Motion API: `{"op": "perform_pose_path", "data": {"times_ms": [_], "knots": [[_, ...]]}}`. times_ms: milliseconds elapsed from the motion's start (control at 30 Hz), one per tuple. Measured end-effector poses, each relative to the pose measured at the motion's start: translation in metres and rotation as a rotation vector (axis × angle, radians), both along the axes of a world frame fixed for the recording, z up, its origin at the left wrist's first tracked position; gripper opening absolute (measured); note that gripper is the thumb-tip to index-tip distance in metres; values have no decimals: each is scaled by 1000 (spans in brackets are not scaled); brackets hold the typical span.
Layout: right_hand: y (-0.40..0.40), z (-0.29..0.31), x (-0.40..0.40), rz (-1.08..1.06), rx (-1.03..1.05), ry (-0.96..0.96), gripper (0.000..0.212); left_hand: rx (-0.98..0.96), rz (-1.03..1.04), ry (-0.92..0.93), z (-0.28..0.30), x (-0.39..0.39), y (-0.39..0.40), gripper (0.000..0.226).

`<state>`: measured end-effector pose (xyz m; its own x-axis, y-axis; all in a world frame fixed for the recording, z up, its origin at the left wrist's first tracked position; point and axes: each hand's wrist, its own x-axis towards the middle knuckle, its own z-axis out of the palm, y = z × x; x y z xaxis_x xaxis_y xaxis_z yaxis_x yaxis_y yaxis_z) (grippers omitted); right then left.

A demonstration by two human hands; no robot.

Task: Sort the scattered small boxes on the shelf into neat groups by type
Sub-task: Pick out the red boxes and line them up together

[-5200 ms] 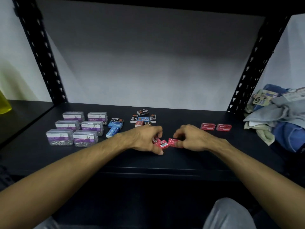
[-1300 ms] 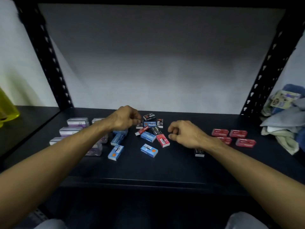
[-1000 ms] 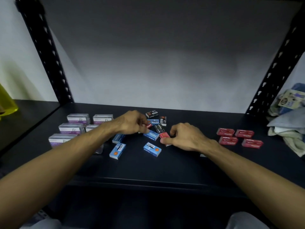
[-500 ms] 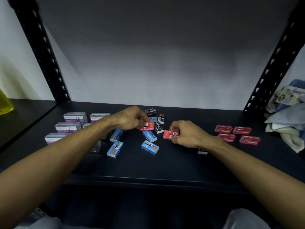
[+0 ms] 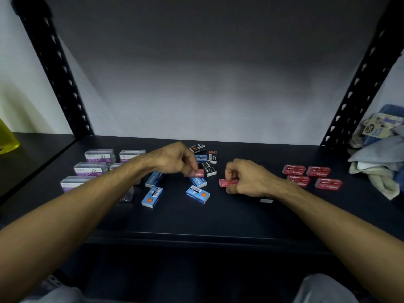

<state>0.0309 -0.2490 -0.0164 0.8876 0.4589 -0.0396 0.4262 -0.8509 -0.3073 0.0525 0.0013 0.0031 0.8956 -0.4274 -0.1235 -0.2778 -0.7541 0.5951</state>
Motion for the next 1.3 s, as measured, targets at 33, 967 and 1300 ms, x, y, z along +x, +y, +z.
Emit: {"op": "perform_pose_path", "data": {"times_ms": [33, 967, 1300], "knots": [[-1, 0, -1, 6, -5, 8, 23, 13, -5, -1, 0, -1, 0, 13], [-14, 0, -2, -39, 74, 57, 26, 92, -31, 4, 4, -2, -9, 27], [-17, -2, 0, -23, 110, 50, 12, -68, 26, -8, 7, -5, -24, 22]]}}
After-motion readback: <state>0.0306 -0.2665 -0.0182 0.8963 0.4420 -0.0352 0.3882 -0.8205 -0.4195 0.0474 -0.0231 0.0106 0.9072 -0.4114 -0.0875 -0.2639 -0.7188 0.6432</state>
